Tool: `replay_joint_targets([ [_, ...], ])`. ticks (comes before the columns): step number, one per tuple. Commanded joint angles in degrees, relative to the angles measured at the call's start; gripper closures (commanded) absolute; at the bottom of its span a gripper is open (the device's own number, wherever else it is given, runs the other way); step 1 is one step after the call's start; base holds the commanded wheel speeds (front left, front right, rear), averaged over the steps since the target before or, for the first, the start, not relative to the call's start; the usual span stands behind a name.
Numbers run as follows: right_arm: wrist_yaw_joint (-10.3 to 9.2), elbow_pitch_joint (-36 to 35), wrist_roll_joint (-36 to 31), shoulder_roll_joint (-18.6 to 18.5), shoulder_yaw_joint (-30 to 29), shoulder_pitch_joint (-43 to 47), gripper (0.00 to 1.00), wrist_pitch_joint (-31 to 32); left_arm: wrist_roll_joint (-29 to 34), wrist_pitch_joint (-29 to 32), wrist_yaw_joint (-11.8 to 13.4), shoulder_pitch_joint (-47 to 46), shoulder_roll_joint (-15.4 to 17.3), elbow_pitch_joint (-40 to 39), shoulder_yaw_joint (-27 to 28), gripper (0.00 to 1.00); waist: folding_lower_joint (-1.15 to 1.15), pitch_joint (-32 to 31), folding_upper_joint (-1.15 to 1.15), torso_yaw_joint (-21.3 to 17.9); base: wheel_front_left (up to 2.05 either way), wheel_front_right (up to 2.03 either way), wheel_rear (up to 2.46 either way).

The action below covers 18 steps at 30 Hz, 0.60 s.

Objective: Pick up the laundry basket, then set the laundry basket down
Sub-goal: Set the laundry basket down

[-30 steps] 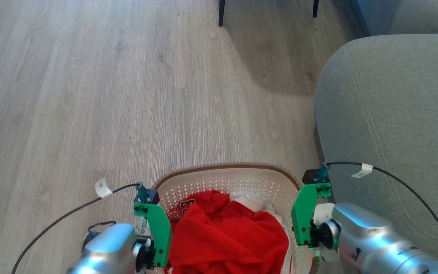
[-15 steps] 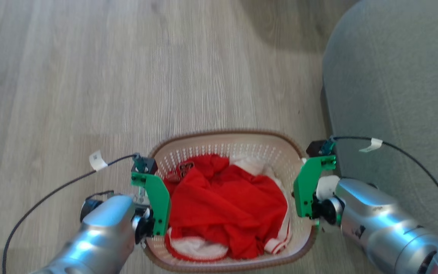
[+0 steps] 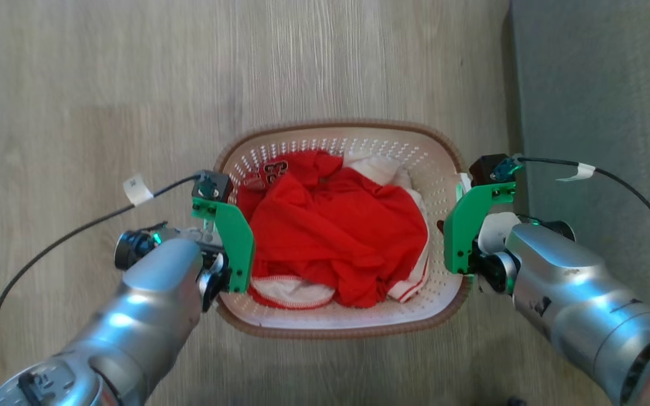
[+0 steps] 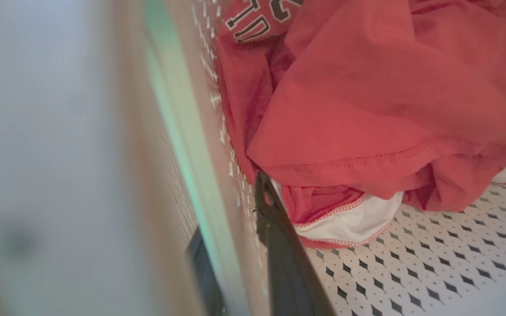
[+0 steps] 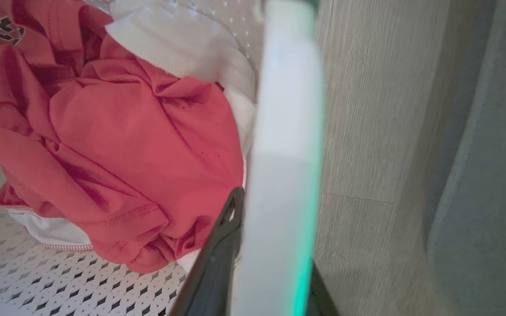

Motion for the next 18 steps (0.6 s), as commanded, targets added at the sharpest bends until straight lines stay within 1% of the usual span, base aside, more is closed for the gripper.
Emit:
replay_joint_targets([
  [1, 0.43, -0.85, -1.64, 0.18, 0.88, -0.6, 1.0, -1.51, 2.0, -0.61, -0.76, -2.15, 0.08, -2.1, -1.19, 1.0, -0.02, 5.43, 0.0, -0.65, 0.0, 0.0, 0.0],
  [4, 0.43, -0.73, -2.01, 0.27, 0.92, -1.43, 1.0, -3.24, 2.61, -0.84, -0.68, -3.18, 0.08, -2.43, -1.28, 1.0, -0.02, 8.45, 0.0, -0.89, 0.0, 0.0, 0.0],
  [5, 0.43, -0.73, -2.01, 0.27, 0.92, -1.43, 1.0, -3.24, 2.61, -0.84, -0.68, -3.18, 0.08, -2.43, -1.28, 1.0, -0.02, 8.45, 0.0, -0.89, 0.0, 0.0, 0.0],
  [14, 0.43, -0.07, -2.75, 0.72, 0.98, -4.19, 1.0, -8.98, 4.34, -4.16, 1.71, -6.56, 0.07, -2.58, -1.43, 1.0, -0.02, 15.84, 0.0, -1.1, 0.0, 0.0, 0.0],
  [18, 0.43, 0.58, -3.53, 0.99, 1.05, -5.4, 1.0, -11.15, 4.99, -5.71, 2.11, -8.06, 0.07, -2.39, -1.47, 1.0, -0.02, 18.53, 0.0, -1.3, 0.0, 0.0, 0.0],
])
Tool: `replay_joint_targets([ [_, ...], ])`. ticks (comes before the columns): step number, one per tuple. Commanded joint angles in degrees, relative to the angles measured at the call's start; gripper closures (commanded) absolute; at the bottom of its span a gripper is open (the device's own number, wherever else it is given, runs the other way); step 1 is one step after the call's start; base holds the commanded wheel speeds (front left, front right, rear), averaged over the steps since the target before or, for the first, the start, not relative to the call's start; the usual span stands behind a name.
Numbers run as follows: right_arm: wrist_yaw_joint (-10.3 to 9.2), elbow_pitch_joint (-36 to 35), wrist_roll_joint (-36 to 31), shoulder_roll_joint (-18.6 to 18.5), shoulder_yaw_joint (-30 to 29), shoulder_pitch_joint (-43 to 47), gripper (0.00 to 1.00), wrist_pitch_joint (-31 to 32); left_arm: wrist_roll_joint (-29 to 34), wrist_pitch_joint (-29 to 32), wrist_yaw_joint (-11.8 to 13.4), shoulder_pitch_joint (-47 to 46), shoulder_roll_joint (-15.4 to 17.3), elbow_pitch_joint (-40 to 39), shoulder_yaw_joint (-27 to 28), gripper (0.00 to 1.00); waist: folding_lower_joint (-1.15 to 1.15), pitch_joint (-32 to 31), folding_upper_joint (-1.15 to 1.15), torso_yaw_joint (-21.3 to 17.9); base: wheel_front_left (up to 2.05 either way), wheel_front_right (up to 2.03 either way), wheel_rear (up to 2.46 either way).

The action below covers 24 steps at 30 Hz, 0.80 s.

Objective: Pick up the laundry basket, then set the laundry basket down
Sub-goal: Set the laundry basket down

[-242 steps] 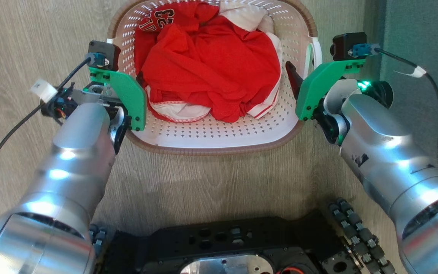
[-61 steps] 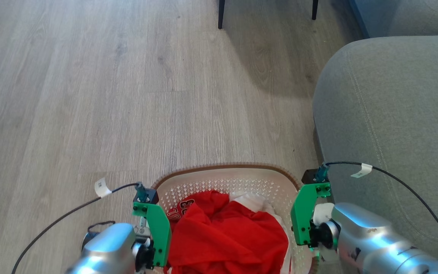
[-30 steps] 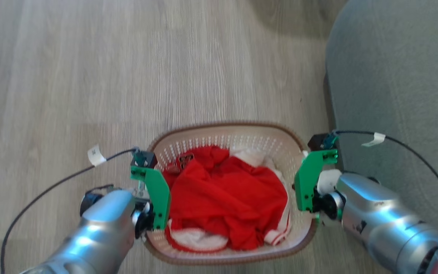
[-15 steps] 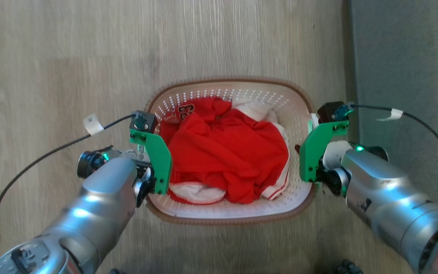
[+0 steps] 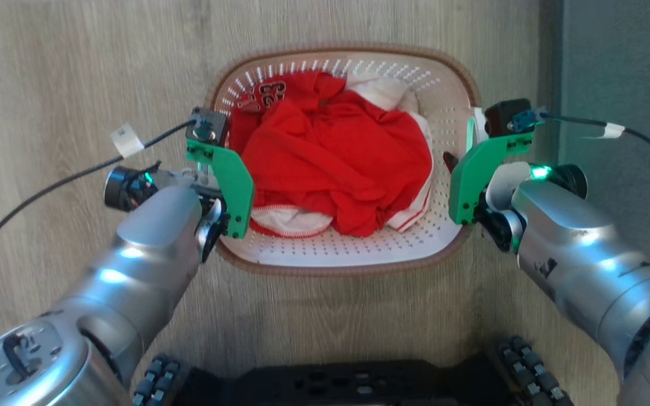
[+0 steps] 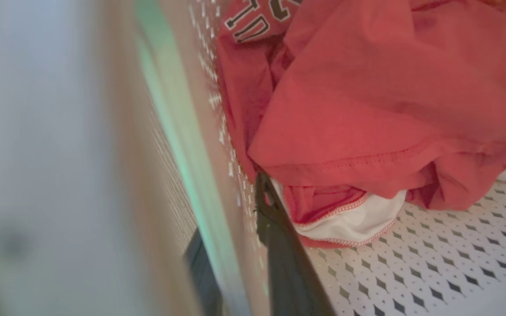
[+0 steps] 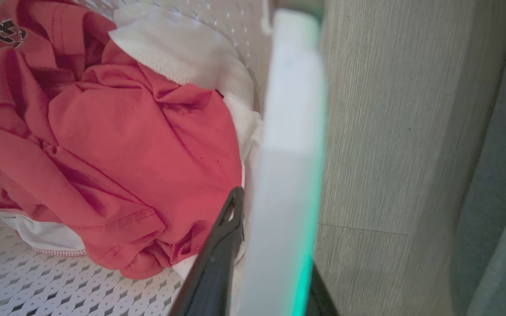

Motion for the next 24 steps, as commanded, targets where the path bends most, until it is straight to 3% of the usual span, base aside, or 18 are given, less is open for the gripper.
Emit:
replay_joint_targets([
  [1, 0.43, -0.7, -1.73, 1.03, 1.2, 0.71, 1.0, -1.07, 2.54, -0.42, -0.84, -0.73, -0.09, -1.57, -1.41, 1.0, -0.01, 1.75, 0.0, -0.22, 0.0, 0.0, 0.0],
  [24, 0.43, 1.06, -3.22, 1.06, 1.44, -0.89, 1.0, -7.38, 2.6, -4.7, 1.13, -2.02, -0.09, -1.59, -1.53, 1.0, -0.01, 5.98, 0.0, 0.05, 0.0, 0.0, 0.0],
])
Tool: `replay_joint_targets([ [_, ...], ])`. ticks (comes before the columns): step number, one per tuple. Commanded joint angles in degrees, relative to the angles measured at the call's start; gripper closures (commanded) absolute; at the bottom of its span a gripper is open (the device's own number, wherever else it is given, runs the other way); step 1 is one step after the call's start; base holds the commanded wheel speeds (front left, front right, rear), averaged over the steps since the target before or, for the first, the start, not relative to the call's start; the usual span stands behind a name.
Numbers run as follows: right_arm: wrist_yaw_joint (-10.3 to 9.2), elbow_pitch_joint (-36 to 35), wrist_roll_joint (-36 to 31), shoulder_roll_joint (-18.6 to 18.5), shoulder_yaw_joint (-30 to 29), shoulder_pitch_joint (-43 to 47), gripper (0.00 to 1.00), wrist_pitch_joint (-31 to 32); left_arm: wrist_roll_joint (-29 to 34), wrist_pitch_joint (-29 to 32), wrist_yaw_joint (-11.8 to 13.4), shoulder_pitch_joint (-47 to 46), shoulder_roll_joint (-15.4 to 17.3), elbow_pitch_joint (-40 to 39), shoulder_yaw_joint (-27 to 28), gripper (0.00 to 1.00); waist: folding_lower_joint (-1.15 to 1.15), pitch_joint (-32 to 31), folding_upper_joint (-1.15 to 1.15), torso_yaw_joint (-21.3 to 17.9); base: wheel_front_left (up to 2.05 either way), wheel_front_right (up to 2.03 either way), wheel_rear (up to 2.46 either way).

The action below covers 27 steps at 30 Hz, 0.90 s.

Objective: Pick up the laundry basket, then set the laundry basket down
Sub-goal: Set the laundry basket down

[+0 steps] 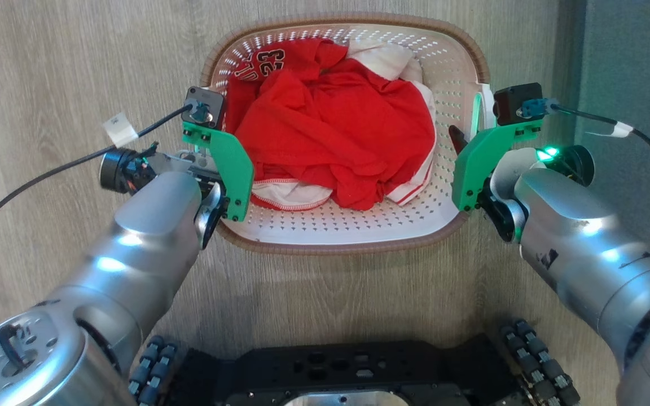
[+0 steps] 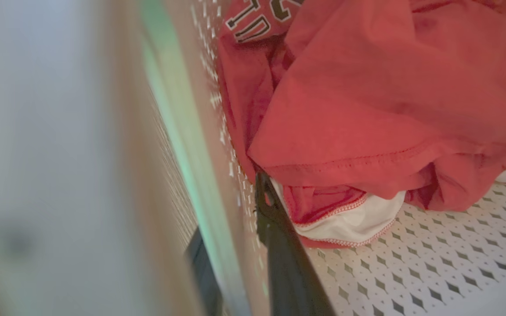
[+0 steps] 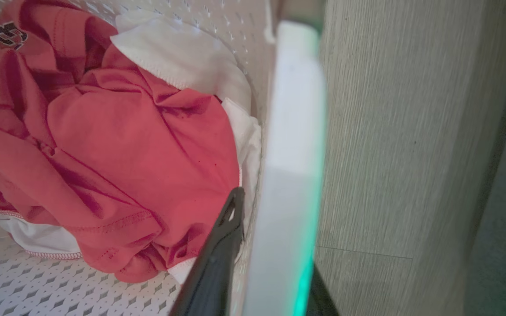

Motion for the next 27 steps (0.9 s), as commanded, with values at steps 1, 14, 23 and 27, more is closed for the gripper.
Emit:
replay_joint_targets([
  [1, 0.42, -0.52, -1.98, 0.71, 1.36, 1.13, 1.0, -0.78, 1.72, -0.64, -0.42, 0.28, -0.11, -1.5, -1.55, 1.0, 0.0, 0.13, 0.0, 0.03, 0.0, 0.0, 0.0],
  [14, 0.42, -0.02, -2.48, 0.26, 1.44, 0.73, 1.0, -1.45, 1.91, -0.51, 0.41, 0.25, -0.12, -2.45, -1.59, 1.0, 0.0, 0.86, 0.0, 0.48, 0.0, 0.0, 0.0],
  [23, 0.42, 1.79, -2.45, -0.13, 1.19, 0.37, 0.0, -1.71, 2.07, -0.38, 1.94, 0.24, -0.12, -2.42, -1.61, 0.19, 0.0, 1.2, 0.0, 1.1, 0.0, 0.0, 0.0],
  [27, 0.42, 2.23, -2.23, 0.02, 1.2, 0.27, 0.0, -2.2, 2.23, 0.22, 3.05, 0.4, -0.12, -2.32, -1.61, 0.0, 0.0, 1.21, 0.0, 1.31, 0.0, 0.0, 0.0],
])
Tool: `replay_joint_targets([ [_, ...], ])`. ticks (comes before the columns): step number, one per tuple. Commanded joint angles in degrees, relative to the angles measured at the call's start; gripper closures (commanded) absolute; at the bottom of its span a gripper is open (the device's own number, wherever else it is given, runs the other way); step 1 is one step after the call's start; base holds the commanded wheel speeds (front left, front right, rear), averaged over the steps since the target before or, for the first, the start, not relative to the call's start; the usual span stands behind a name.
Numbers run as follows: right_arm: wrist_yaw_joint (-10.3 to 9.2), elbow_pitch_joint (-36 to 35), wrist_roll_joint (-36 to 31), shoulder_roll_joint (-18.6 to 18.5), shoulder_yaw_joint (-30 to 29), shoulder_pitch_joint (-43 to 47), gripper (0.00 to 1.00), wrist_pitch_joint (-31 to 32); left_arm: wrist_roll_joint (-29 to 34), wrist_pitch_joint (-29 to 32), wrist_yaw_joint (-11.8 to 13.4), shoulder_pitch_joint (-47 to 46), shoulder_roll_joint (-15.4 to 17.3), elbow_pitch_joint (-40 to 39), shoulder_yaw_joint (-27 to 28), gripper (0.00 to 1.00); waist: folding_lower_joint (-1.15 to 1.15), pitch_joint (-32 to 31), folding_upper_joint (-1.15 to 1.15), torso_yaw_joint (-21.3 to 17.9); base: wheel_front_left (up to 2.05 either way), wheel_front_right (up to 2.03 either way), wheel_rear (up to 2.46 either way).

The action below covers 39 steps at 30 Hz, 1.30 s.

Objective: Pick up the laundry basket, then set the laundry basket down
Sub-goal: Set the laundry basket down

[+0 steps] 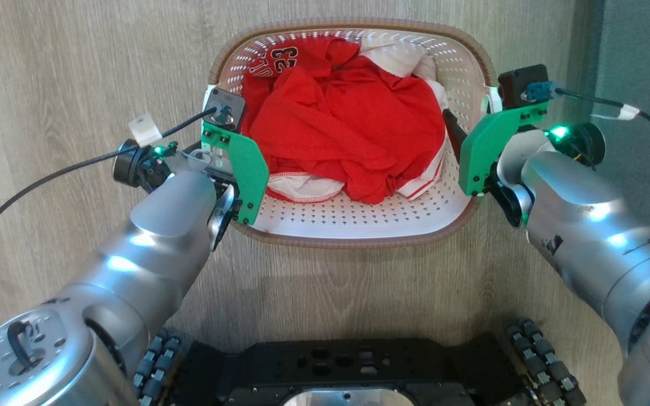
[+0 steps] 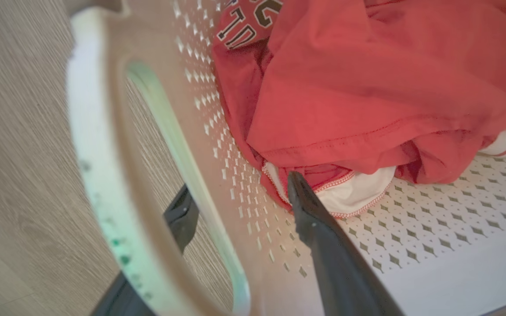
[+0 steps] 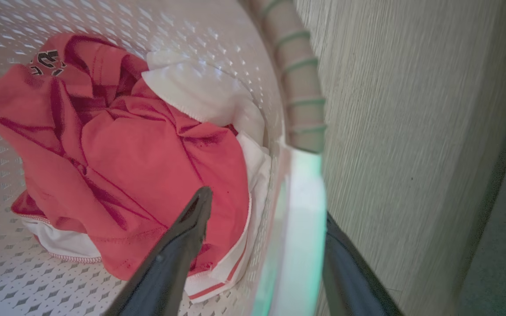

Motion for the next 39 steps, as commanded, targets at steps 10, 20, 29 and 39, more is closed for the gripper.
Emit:
replay_joint_targets([
  [10, 0.41, 0.59, -0.07, 0.37, 0.44, 3.3, 0.0, -0.74, 0.82, 0.69, 1.18, 1.12, 0.55, -0.66, 0.22, 0.0, 0.0, -1.12, 0.0, 0.37, 0.0, 0.0, 0.0],
  [20, 0.41, 1.09, -0.11, 1.02, 0.51, 5.13, 0.0, 0.12, 1.64, 1.39, 1.1, 3.16, 0.55, -0.16, 0.22, 0.0, 0.0, -6.23, 0.0, -0.13, 0.0, 0.0, 0.0],
  [29, 0.41, 1.23, 2.14, 0.98, -0.38, 8.97, 0.0, -0.33, 0.63, 0.33, 1.26, 6.84, 0.55, 0.01, 0.25, 0.0, 0.0, -14.74, 0.0, -0.11, 0.0, 0.0, 0.0],
  [39, 0.41, -1.82, 4.78, -0.08, -2.06, 14.6, 0.0, -3.05, 0.08, -5.74, 0.6, 11.62, 0.55, 1.2, 0.85, 0.0, 0.0, -28.62, 0.0, -1.43, 0.0, 0.0, 0.0],
])
